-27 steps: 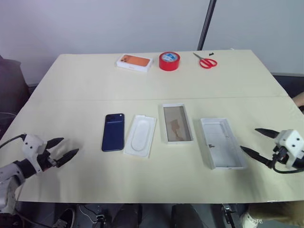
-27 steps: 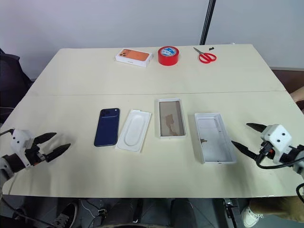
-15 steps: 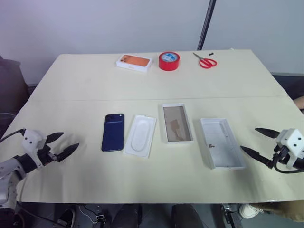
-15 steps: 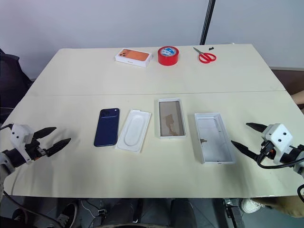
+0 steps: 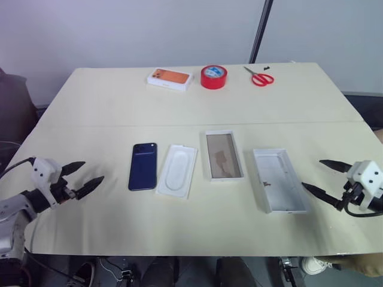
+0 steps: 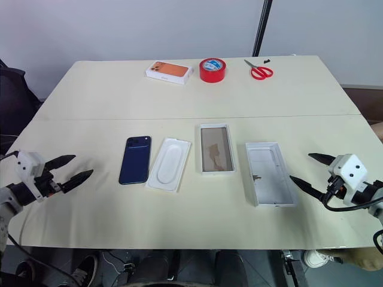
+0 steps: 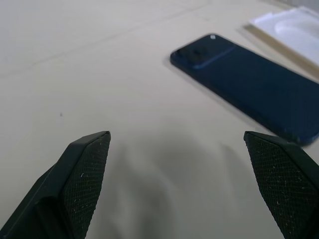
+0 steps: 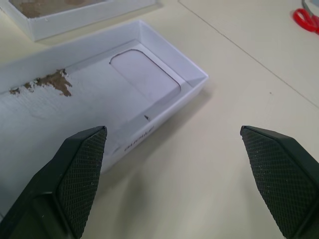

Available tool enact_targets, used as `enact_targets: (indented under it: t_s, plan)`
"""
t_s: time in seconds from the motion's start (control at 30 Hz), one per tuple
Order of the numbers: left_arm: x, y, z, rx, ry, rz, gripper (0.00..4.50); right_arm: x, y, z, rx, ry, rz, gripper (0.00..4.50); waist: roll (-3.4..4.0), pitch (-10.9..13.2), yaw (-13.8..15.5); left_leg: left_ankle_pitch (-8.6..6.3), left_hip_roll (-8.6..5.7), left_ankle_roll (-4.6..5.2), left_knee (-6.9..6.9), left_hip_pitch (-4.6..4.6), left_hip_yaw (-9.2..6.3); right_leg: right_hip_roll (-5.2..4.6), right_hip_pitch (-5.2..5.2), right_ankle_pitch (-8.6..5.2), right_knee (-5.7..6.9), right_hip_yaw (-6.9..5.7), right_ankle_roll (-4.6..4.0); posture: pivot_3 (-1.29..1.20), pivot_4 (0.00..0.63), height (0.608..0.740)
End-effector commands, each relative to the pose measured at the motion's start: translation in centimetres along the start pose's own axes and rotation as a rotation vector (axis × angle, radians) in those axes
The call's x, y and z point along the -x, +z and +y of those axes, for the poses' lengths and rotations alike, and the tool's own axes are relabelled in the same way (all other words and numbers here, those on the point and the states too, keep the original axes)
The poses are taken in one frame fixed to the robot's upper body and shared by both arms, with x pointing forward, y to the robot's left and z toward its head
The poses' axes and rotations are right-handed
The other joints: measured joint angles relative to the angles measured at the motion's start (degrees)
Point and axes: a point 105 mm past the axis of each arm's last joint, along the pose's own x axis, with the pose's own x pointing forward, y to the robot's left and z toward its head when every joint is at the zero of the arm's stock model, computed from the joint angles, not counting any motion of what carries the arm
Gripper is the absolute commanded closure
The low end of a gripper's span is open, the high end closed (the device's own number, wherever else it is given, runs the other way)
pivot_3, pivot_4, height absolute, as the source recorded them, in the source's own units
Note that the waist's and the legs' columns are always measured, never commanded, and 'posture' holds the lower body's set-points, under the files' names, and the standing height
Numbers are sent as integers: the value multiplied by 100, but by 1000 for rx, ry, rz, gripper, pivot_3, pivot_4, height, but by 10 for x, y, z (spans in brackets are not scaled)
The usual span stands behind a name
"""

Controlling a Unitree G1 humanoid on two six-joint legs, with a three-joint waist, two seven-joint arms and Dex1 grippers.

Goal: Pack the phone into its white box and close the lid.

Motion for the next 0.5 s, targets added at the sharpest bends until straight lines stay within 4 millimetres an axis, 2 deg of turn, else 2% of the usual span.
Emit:
enact_targets:
  t_s: [0.03,0.13,0.27,0.4,0.5]
  plan:
    - [-4,9,-3,-21,-11,-2,0,-4,13,-1,34,-2,-44,14,0,0,-7,0,0,0,0,0,0,0,0,0,0,0,0,0,150,740]
    - [-11,14,-11,4,-39,10,0,-12,26,3,67,24,-77,14,0,0,-13,0,0,0,0,0,0,0,0,0,1,0,0,0,150,740]
    - [-35,34,-46,113,-152,-15,0,-44,69,19,121,92,-217,14,0,0,-23,0,3,-1,2,0,-2,1,-1,0,3,4,0,0,150,740]
    - [-58,38,-72,272,-219,38,0,-71,93,38,139,144,-297,14,-1,0,7,1,2,-1,3,-1,-2,1,0,0,-1,4,0,0,150,740]
    - [-72,43,-88,383,-262,45,0,-85,102,42,144,146,-327,14,-4,2,33,1,0,-1,8,-3,-4,1,0,1,1,4,1,0,150,740]
